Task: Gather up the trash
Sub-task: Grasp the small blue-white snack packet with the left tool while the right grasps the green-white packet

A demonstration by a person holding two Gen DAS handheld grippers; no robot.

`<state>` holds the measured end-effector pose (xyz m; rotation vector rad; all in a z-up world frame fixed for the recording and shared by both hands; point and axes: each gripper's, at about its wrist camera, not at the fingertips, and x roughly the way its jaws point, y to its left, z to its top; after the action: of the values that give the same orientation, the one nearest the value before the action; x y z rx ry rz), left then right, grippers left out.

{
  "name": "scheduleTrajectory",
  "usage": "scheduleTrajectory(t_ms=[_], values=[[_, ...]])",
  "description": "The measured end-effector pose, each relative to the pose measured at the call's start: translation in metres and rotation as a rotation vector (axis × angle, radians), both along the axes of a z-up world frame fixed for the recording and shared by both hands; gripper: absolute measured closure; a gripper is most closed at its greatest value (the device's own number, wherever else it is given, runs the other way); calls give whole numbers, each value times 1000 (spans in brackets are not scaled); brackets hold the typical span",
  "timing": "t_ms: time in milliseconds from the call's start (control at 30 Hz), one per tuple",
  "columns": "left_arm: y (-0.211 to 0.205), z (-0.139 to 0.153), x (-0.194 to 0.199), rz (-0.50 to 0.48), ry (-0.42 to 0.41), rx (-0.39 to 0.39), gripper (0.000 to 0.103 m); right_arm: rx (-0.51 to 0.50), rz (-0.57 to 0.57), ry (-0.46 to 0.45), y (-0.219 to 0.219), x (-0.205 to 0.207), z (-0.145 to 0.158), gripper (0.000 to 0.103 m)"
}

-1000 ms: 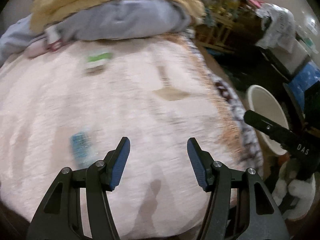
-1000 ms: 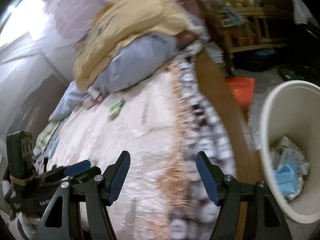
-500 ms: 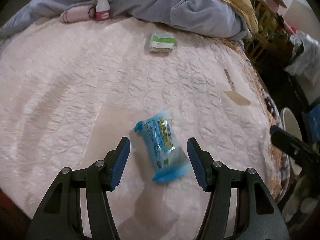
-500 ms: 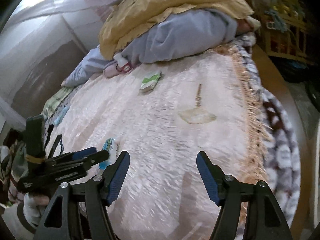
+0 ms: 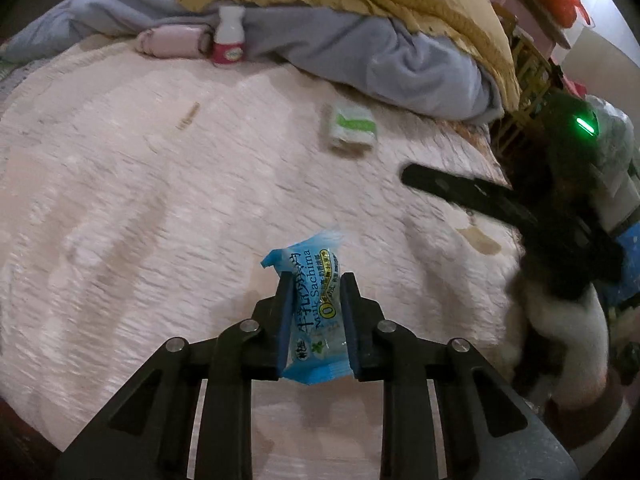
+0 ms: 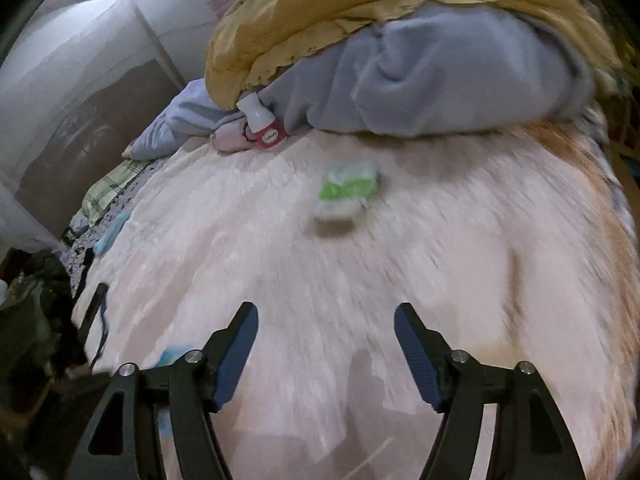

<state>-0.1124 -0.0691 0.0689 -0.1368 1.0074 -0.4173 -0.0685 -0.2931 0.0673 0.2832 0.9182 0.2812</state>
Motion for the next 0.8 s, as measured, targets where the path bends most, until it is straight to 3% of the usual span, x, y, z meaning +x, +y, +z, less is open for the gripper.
scheduleTrajectory(t_ms=[267,400,467,533,633,800], values=[[31,-7,8,47,7,-26,83,-83,-44,29,28,98,-17,29],[35,-9,10,57,7,-23,83,-171,-59,61,37,125,-32,29],[35,-10,9,61,6,-24,83,-169,-59,76,36,131,-41,29],[36,-11,8,62,3,-22,83,-212,-63,49,35,131,-42,51],[36,-12,8,63,8,-25,83,-220,-56,47,33,129,-40,66],[36,-5,1,65,0,-31,83,-149,-19,47,22,101,-28,72]])
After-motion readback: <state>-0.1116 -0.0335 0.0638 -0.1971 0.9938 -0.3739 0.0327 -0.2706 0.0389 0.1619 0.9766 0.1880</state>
